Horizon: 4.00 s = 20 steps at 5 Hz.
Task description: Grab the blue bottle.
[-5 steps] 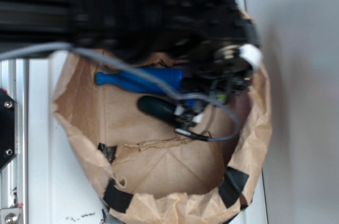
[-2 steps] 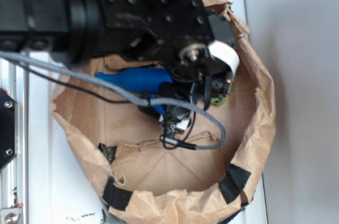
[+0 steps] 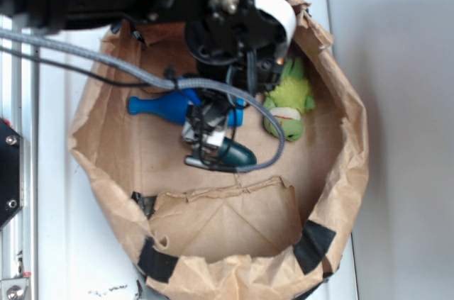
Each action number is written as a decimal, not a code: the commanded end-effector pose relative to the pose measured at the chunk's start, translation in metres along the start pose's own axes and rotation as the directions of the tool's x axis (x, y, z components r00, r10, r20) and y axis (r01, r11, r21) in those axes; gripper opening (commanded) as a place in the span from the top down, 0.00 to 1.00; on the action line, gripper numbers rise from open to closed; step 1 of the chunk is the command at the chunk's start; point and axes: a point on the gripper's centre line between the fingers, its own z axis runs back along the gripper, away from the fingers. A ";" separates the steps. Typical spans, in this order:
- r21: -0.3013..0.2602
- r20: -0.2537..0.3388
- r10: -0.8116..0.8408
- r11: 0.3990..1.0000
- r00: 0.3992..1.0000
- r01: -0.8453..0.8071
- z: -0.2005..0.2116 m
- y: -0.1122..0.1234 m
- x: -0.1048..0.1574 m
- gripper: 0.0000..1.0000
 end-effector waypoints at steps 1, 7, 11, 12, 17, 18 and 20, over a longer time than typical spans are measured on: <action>0.064 -0.019 0.025 0.998 1.000 -0.024 0.011 0.014 -0.025 0.00; 0.175 -0.062 0.034 0.984 0.997 -0.023 -0.038 0.006 -0.137 1.00; 0.136 -0.043 0.030 0.990 0.999 -0.024 -0.024 0.006 -0.143 0.00; 0.136 -0.043 0.030 0.990 0.999 -0.024 -0.024 0.006 -0.143 0.00; 0.166 -0.107 0.146 0.978 0.983 -0.127 -0.046 0.013 -0.055 0.00; 0.176 -0.110 0.151 0.976 0.982 -0.131 -0.051 0.010 -0.049 0.00; 0.202 -0.114 0.177 0.968 0.978 -0.151 -0.060 0.009 -0.046 0.00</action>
